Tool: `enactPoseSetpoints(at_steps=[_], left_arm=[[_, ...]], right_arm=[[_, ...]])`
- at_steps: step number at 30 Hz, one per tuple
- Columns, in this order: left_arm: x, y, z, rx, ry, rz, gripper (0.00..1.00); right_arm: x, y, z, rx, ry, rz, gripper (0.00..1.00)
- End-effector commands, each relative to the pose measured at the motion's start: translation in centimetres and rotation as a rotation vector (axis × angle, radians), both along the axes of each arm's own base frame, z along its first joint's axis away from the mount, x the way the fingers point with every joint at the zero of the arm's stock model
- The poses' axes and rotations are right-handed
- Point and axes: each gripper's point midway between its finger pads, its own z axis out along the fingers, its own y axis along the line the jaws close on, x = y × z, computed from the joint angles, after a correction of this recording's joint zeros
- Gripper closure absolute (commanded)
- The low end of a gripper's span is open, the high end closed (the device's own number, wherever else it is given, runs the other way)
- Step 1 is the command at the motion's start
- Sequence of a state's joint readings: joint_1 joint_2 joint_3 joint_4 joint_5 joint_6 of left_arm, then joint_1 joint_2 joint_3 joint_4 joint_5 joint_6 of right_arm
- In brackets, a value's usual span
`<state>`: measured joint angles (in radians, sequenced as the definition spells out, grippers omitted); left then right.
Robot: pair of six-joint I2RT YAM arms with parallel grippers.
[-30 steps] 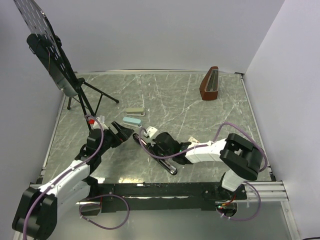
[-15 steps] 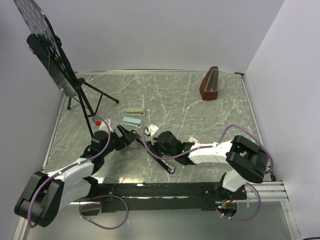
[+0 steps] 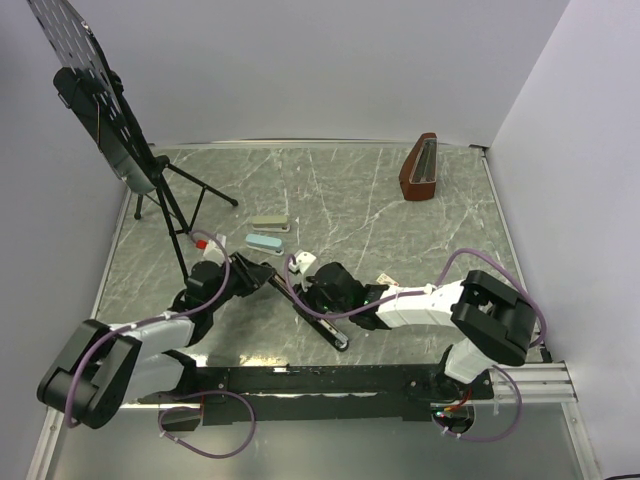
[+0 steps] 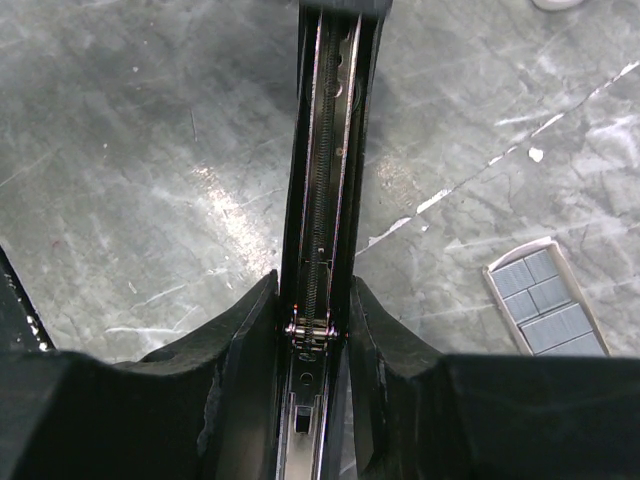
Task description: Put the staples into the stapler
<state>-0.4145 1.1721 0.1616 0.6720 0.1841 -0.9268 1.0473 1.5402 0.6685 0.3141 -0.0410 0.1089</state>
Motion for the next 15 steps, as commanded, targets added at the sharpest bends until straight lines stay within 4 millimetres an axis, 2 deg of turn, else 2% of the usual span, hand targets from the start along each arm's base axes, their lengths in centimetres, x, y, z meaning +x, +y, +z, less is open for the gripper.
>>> enactPoseSetpoints(at_steps=[1, 3, 4, 7, 10, 15], left_arm=[[1.2, 0.4, 2.2, 0.028, -0.119, 0.023, 0.81], [1.6, 1.3, 2.4, 0.069, -0.135, 0.067, 0.87], [1.6, 1.6, 2.6, 0.077, -0.142, 0.080, 0.91], [1.7, 2.8, 2.8, 0.109, -0.158, 0.134, 0.95], [1.6, 3.8, 2.2, 0.134, -0.146, 0.178, 0.99], [1.3, 5.0, 1.5, 0.130, -0.131, 0.240, 0.99]], right_arm=[[1.5, 2.5, 4.3, 0.124, -0.063, -0.008, 0.94], [1.2, 2.4, 4.6, 0.133, -0.055, -0.003, 0.76], [1.1, 2.3, 4.7, 0.142, -0.049, -0.008, 0.59], [0.8, 1.6, 4.9, 0.153, -0.039, -0.021, 0.38], [0.4, 0.4, 4.4, 0.146, -0.027, -0.045, 0.31], [-1.4, -1.6, 2.9, 0.158, 0.003, -0.038, 0.26]])
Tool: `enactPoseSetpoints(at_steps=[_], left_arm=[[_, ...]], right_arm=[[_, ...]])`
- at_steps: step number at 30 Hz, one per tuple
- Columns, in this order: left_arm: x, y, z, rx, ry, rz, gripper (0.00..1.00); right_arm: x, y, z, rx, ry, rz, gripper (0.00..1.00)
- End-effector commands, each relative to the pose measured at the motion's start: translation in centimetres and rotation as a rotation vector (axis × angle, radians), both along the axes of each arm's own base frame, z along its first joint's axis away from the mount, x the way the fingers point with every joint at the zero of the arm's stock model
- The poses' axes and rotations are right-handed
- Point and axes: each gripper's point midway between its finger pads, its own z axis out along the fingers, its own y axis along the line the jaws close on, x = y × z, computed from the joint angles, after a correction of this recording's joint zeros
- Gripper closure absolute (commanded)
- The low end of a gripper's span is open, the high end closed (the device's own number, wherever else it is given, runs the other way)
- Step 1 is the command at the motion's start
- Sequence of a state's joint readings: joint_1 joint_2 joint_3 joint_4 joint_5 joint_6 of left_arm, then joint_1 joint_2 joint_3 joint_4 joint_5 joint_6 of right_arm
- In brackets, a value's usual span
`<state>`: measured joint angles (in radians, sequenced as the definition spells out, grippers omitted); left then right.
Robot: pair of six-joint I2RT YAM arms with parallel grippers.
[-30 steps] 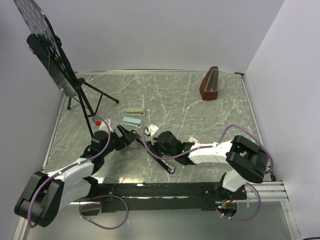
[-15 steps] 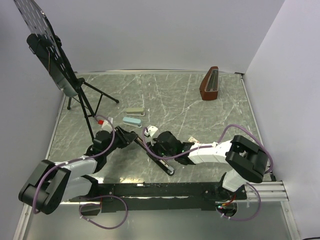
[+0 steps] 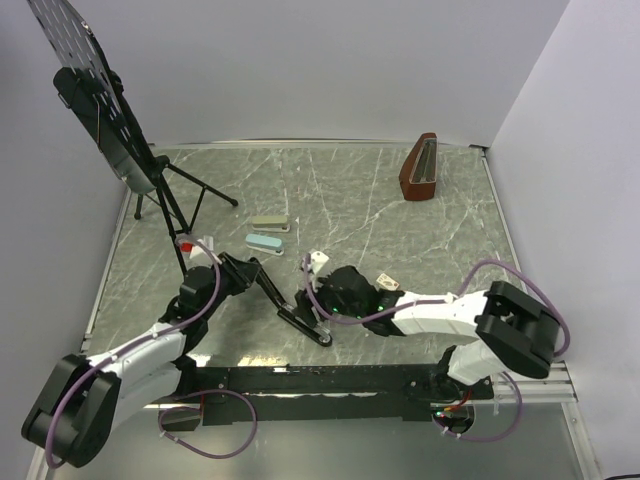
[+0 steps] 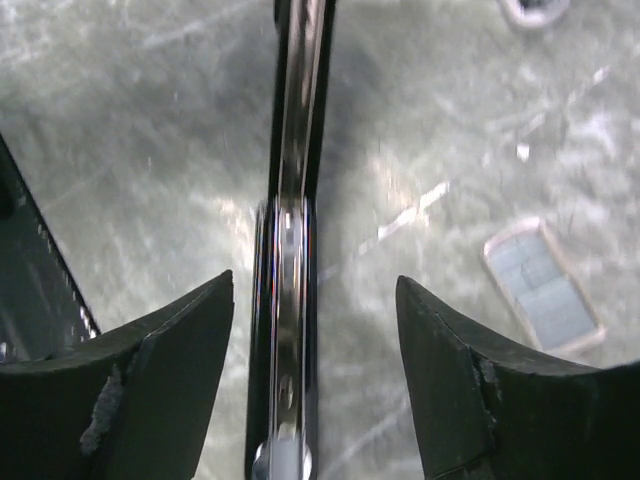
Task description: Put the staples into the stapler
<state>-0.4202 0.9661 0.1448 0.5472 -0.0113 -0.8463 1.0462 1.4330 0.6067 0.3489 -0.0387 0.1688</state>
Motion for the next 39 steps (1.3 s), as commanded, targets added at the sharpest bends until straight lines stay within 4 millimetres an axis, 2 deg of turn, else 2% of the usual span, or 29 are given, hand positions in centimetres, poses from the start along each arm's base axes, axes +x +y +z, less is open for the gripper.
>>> enactPoseSetpoints(at_steps=[1, 8, 11, 17, 21, 30, 36, 39], left_arm=[[0.2, 1.8, -0.6, 0.028, -0.012, 0.094, 0.99], [-0.1, 2.4, -0.5, 0.006, -0.020, 0.126, 0.99], [-0.2, 2.6, -0.3, 0.001, -0.027, 0.136, 0.99], [-0.6, 3.2, -0.6, -0.029, -0.010, 0.174, 0.99], [-0.7, 3.6, -0.6, -0.051, -0.014, 0.201, 0.99], [-1.0, 4.1, -0.7, -0.075, -0.005, 0.231, 0.99], [-1.1, 4.2, -0.6, -0.081, -0.008, 0.232, 0.99], [-1.0, 4.0, -0.1, -0.070, -0.020, 0.217, 0.99]], right_arm=[[-1.4, -1.0, 0.5, 0.072, 0.012, 0.006, 0.25], [-3.9, -1.6, -1.4, 0.046, 0.093, 0.039, 0.25], [-4.1, -2.3, -1.5, 0.057, 0.113, 0.006, 0.25], [-4.7, -3.2, -1.6, 0.049, 0.147, -0.005, 0.32], [-4.9, -3.4, -2.0, 0.034, 0.160, -0.007, 0.38], [-4.6, -3.6, -2.8, 0.003, 0.179, -0.036, 0.41], [-4.5, -3.7, -2.9, 0.009, 0.177, -0.040, 0.56], [-4.2, -3.6, -2.7, 0.007, 0.166, -0.035, 0.72]])
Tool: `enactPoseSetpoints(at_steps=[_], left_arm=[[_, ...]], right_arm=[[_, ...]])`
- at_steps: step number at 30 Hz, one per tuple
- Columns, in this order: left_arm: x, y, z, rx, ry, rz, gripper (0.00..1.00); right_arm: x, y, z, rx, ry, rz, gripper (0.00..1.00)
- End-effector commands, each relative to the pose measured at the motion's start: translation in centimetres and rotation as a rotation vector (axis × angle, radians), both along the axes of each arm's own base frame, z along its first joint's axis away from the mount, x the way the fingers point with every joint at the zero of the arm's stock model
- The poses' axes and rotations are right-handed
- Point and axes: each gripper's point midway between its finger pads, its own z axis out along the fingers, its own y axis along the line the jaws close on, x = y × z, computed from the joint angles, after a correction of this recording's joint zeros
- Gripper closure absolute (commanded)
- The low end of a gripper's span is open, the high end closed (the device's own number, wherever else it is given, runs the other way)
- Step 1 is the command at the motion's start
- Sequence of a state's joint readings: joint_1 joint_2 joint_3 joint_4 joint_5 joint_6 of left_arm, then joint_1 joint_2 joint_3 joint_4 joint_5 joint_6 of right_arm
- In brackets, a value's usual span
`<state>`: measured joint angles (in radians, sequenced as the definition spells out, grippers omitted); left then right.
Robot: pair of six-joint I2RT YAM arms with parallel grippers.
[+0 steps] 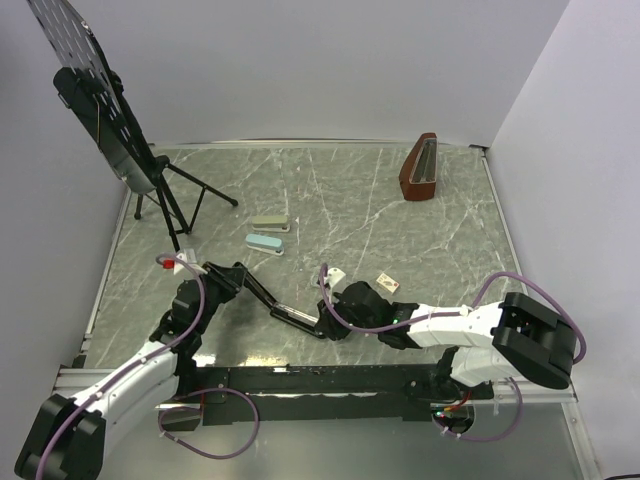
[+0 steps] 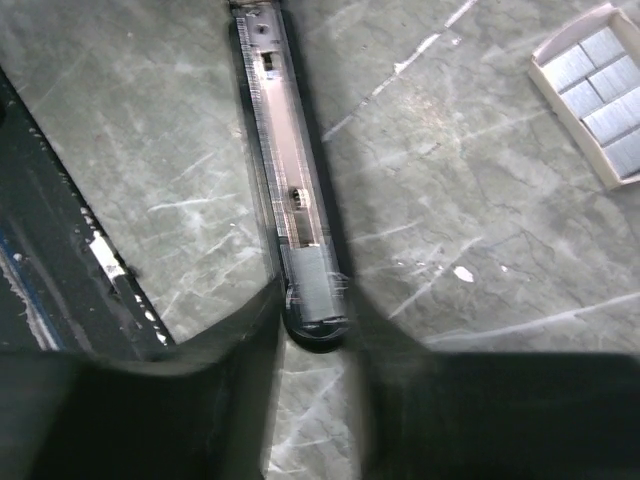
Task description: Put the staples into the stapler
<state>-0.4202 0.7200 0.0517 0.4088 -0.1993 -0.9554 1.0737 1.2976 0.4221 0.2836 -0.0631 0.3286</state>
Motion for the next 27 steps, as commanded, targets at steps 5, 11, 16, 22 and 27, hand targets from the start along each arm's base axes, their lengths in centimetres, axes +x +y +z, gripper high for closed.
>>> enactPoseSetpoints(at_steps=[5, 11, 16, 22, 27], left_arm=[[0.0, -1.5, 2.4, 0.048, -0.091, -0.107, 0.93], [-1.0, -6.0, 6.0, 0.144, -0.188, -0.327, 0.81], [-3.4, -10.0, 5.5, 0.244, -0.170, -0.452, 0.74], [-6.3, -14.2, 6.2, 0.268, -0.191, -0.534, 0.72], [-9.0, -18.0, 6.6, 0.265, -0.198, -0.630, 0.63]], right_arm=[[1.1, 1.1, 2.1, 0.055, -0.075, 0.016, 0.97], [1.7, 1.2, 3.9, 0.076, -0.150, 0.029, 1.00], [2.7, 1.6, 5.5, 0.080, -0.212, 0.025, 1.00], [3.6, 2.5, 6.8, 0.088, -0.246, 0.022, 1.00], [4.4, 2.7, 7.7, 0.100, -0.281, -0.004, 1.00]])
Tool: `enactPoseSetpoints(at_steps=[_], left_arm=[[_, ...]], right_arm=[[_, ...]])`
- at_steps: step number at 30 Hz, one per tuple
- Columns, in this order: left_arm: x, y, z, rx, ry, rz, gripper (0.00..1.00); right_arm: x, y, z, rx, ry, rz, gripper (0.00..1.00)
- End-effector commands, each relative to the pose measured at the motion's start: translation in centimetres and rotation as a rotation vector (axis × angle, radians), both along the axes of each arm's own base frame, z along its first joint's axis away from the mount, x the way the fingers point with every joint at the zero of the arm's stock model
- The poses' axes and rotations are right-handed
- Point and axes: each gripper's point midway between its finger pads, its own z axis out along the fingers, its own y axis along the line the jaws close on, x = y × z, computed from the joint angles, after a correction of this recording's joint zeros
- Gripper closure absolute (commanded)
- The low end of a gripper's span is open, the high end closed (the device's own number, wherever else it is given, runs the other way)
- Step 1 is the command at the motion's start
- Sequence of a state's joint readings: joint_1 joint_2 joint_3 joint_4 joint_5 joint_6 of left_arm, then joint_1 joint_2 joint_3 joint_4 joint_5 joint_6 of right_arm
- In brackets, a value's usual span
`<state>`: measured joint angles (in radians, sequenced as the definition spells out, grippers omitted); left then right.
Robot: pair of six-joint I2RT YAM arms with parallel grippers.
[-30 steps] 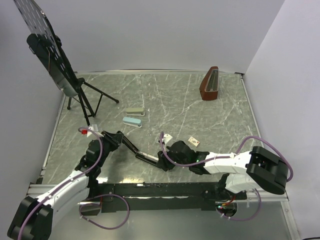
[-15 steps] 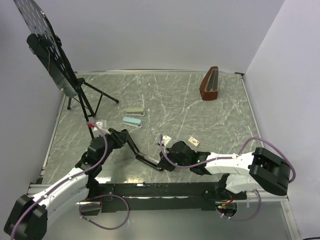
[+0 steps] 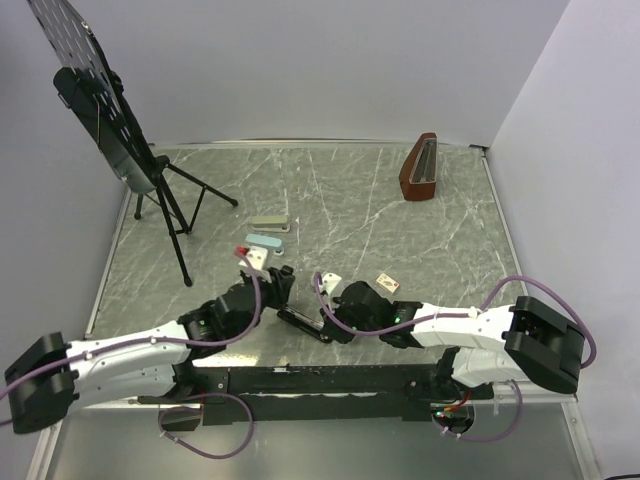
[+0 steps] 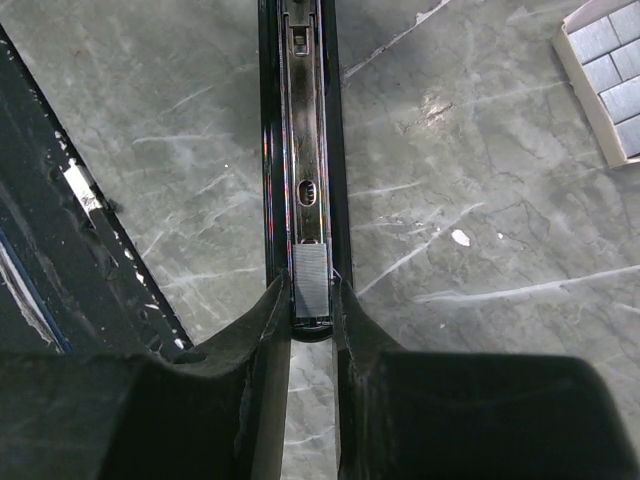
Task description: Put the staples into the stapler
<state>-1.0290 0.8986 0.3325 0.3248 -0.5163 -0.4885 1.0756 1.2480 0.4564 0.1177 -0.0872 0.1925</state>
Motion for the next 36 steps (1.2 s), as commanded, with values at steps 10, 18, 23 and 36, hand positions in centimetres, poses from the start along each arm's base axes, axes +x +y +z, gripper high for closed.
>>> enactPoseSetpoints(at_steps=[10, 18, 23, 36], left_arm=[[-8.3, -10.0, 0.9, -0.108, 0.128, -0.315, 0.49], [-9.1, -10.7, 1.1, -0.108, 0.126, -0.340, 0.28], [-9.7, -11.2, 1.2, -0.104, 0.127, -0.372, 0.18], [-6.0, -2.2, 3.5, -0.148, 0.126, -0.013, 0.01]], right_arm=[[6.1, 4.5, 8.6, 0.234, -0.270, -0.120, 1.00], [6.5, 4.6, 8.4, 0.245, -0.281, -0.136, 1.00], [6.6, 4.7, 7.6, 0.245, -0.284, -0.140, 1.00], [4.7, 2.6, 2.9, 0.100, -0.164, -0.122, 0.68]])
